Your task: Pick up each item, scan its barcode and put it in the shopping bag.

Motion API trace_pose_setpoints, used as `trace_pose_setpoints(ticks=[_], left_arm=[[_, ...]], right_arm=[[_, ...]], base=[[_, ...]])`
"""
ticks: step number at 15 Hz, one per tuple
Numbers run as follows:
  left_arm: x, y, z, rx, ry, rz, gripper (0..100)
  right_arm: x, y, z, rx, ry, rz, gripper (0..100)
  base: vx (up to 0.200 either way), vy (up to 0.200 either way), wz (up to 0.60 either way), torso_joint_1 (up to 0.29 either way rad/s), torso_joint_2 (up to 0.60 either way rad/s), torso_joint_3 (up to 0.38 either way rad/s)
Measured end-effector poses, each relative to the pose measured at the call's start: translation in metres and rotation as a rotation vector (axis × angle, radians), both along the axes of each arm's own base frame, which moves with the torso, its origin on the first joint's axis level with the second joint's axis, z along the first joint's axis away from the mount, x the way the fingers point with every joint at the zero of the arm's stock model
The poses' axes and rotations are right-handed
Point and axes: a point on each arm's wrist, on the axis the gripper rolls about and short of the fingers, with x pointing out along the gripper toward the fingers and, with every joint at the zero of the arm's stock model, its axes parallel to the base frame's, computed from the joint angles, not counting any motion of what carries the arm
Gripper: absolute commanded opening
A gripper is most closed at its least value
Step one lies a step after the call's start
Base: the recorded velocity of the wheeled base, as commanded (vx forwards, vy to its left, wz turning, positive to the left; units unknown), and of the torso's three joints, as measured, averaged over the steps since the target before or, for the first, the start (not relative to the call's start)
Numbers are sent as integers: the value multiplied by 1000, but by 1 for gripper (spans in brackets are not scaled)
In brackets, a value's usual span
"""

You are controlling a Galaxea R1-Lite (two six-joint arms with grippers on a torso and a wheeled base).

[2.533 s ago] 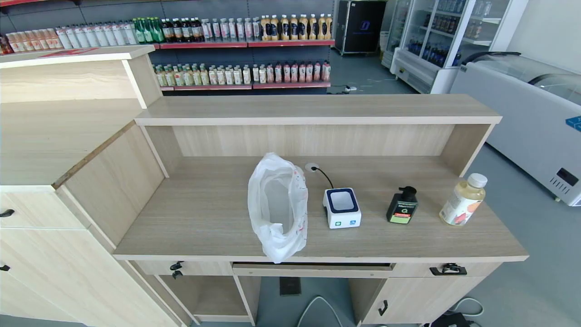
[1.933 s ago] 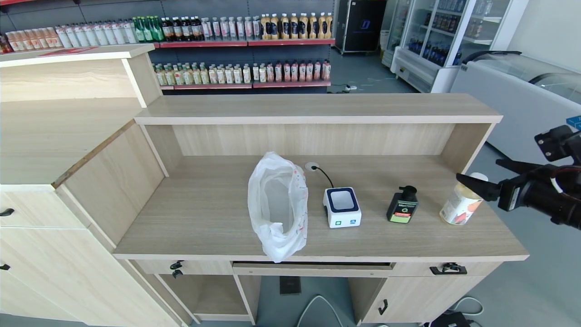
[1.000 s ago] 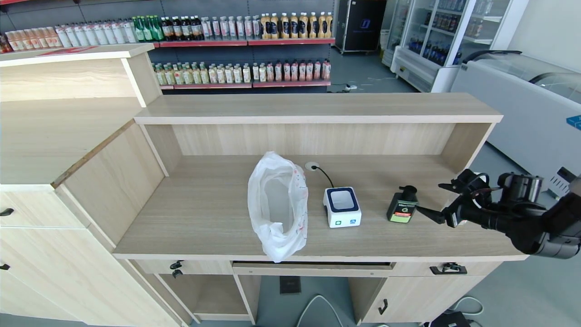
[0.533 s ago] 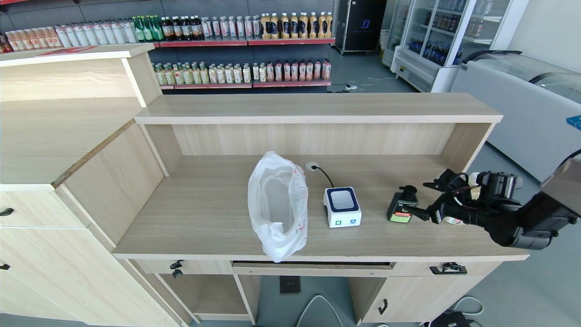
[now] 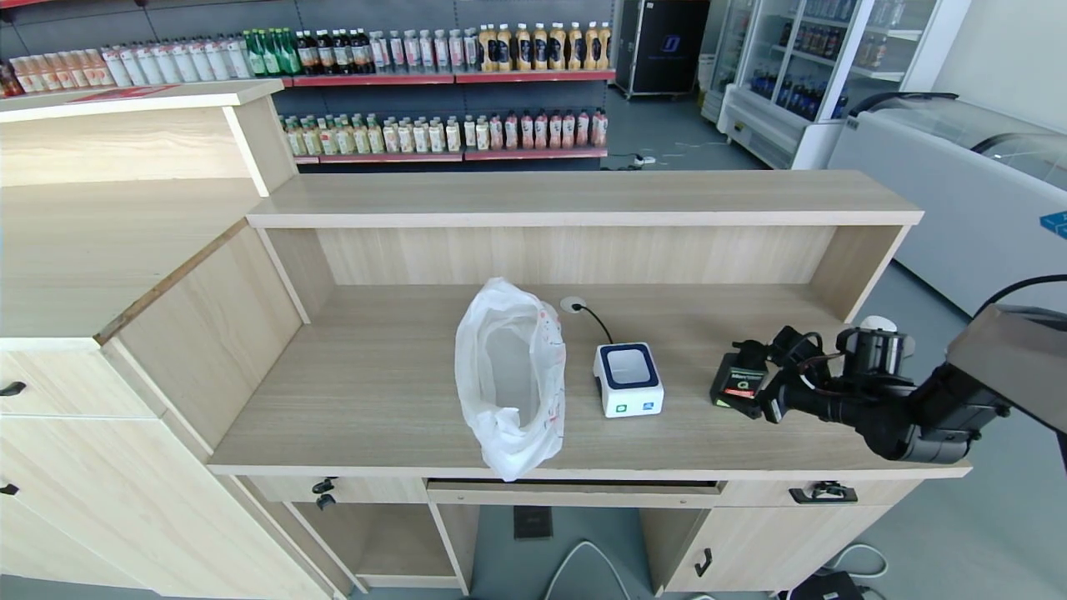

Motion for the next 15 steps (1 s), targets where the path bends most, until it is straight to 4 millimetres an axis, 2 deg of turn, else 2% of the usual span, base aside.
trace_pose_setpoints(ticks=[7, 8, 15], left_arm=[[0, 0, 0, 0, 0, 0, 100], [0, 0, 0, 0, 0, 0, 100], [0, 0, 0, 0, 0, 0, 100]], right_arm=[[9, 10, -13, 2, 7, 26, 100], [9, 11, -14, 2, 9, 30, 0], [6, 12, -17, 2, 16, 33, 0]], base=[[0, 0, 0, 0, 0, 0], [0, 0, 0, 0, 0, 0], [0, 0, 0, 0, 0, 0]])
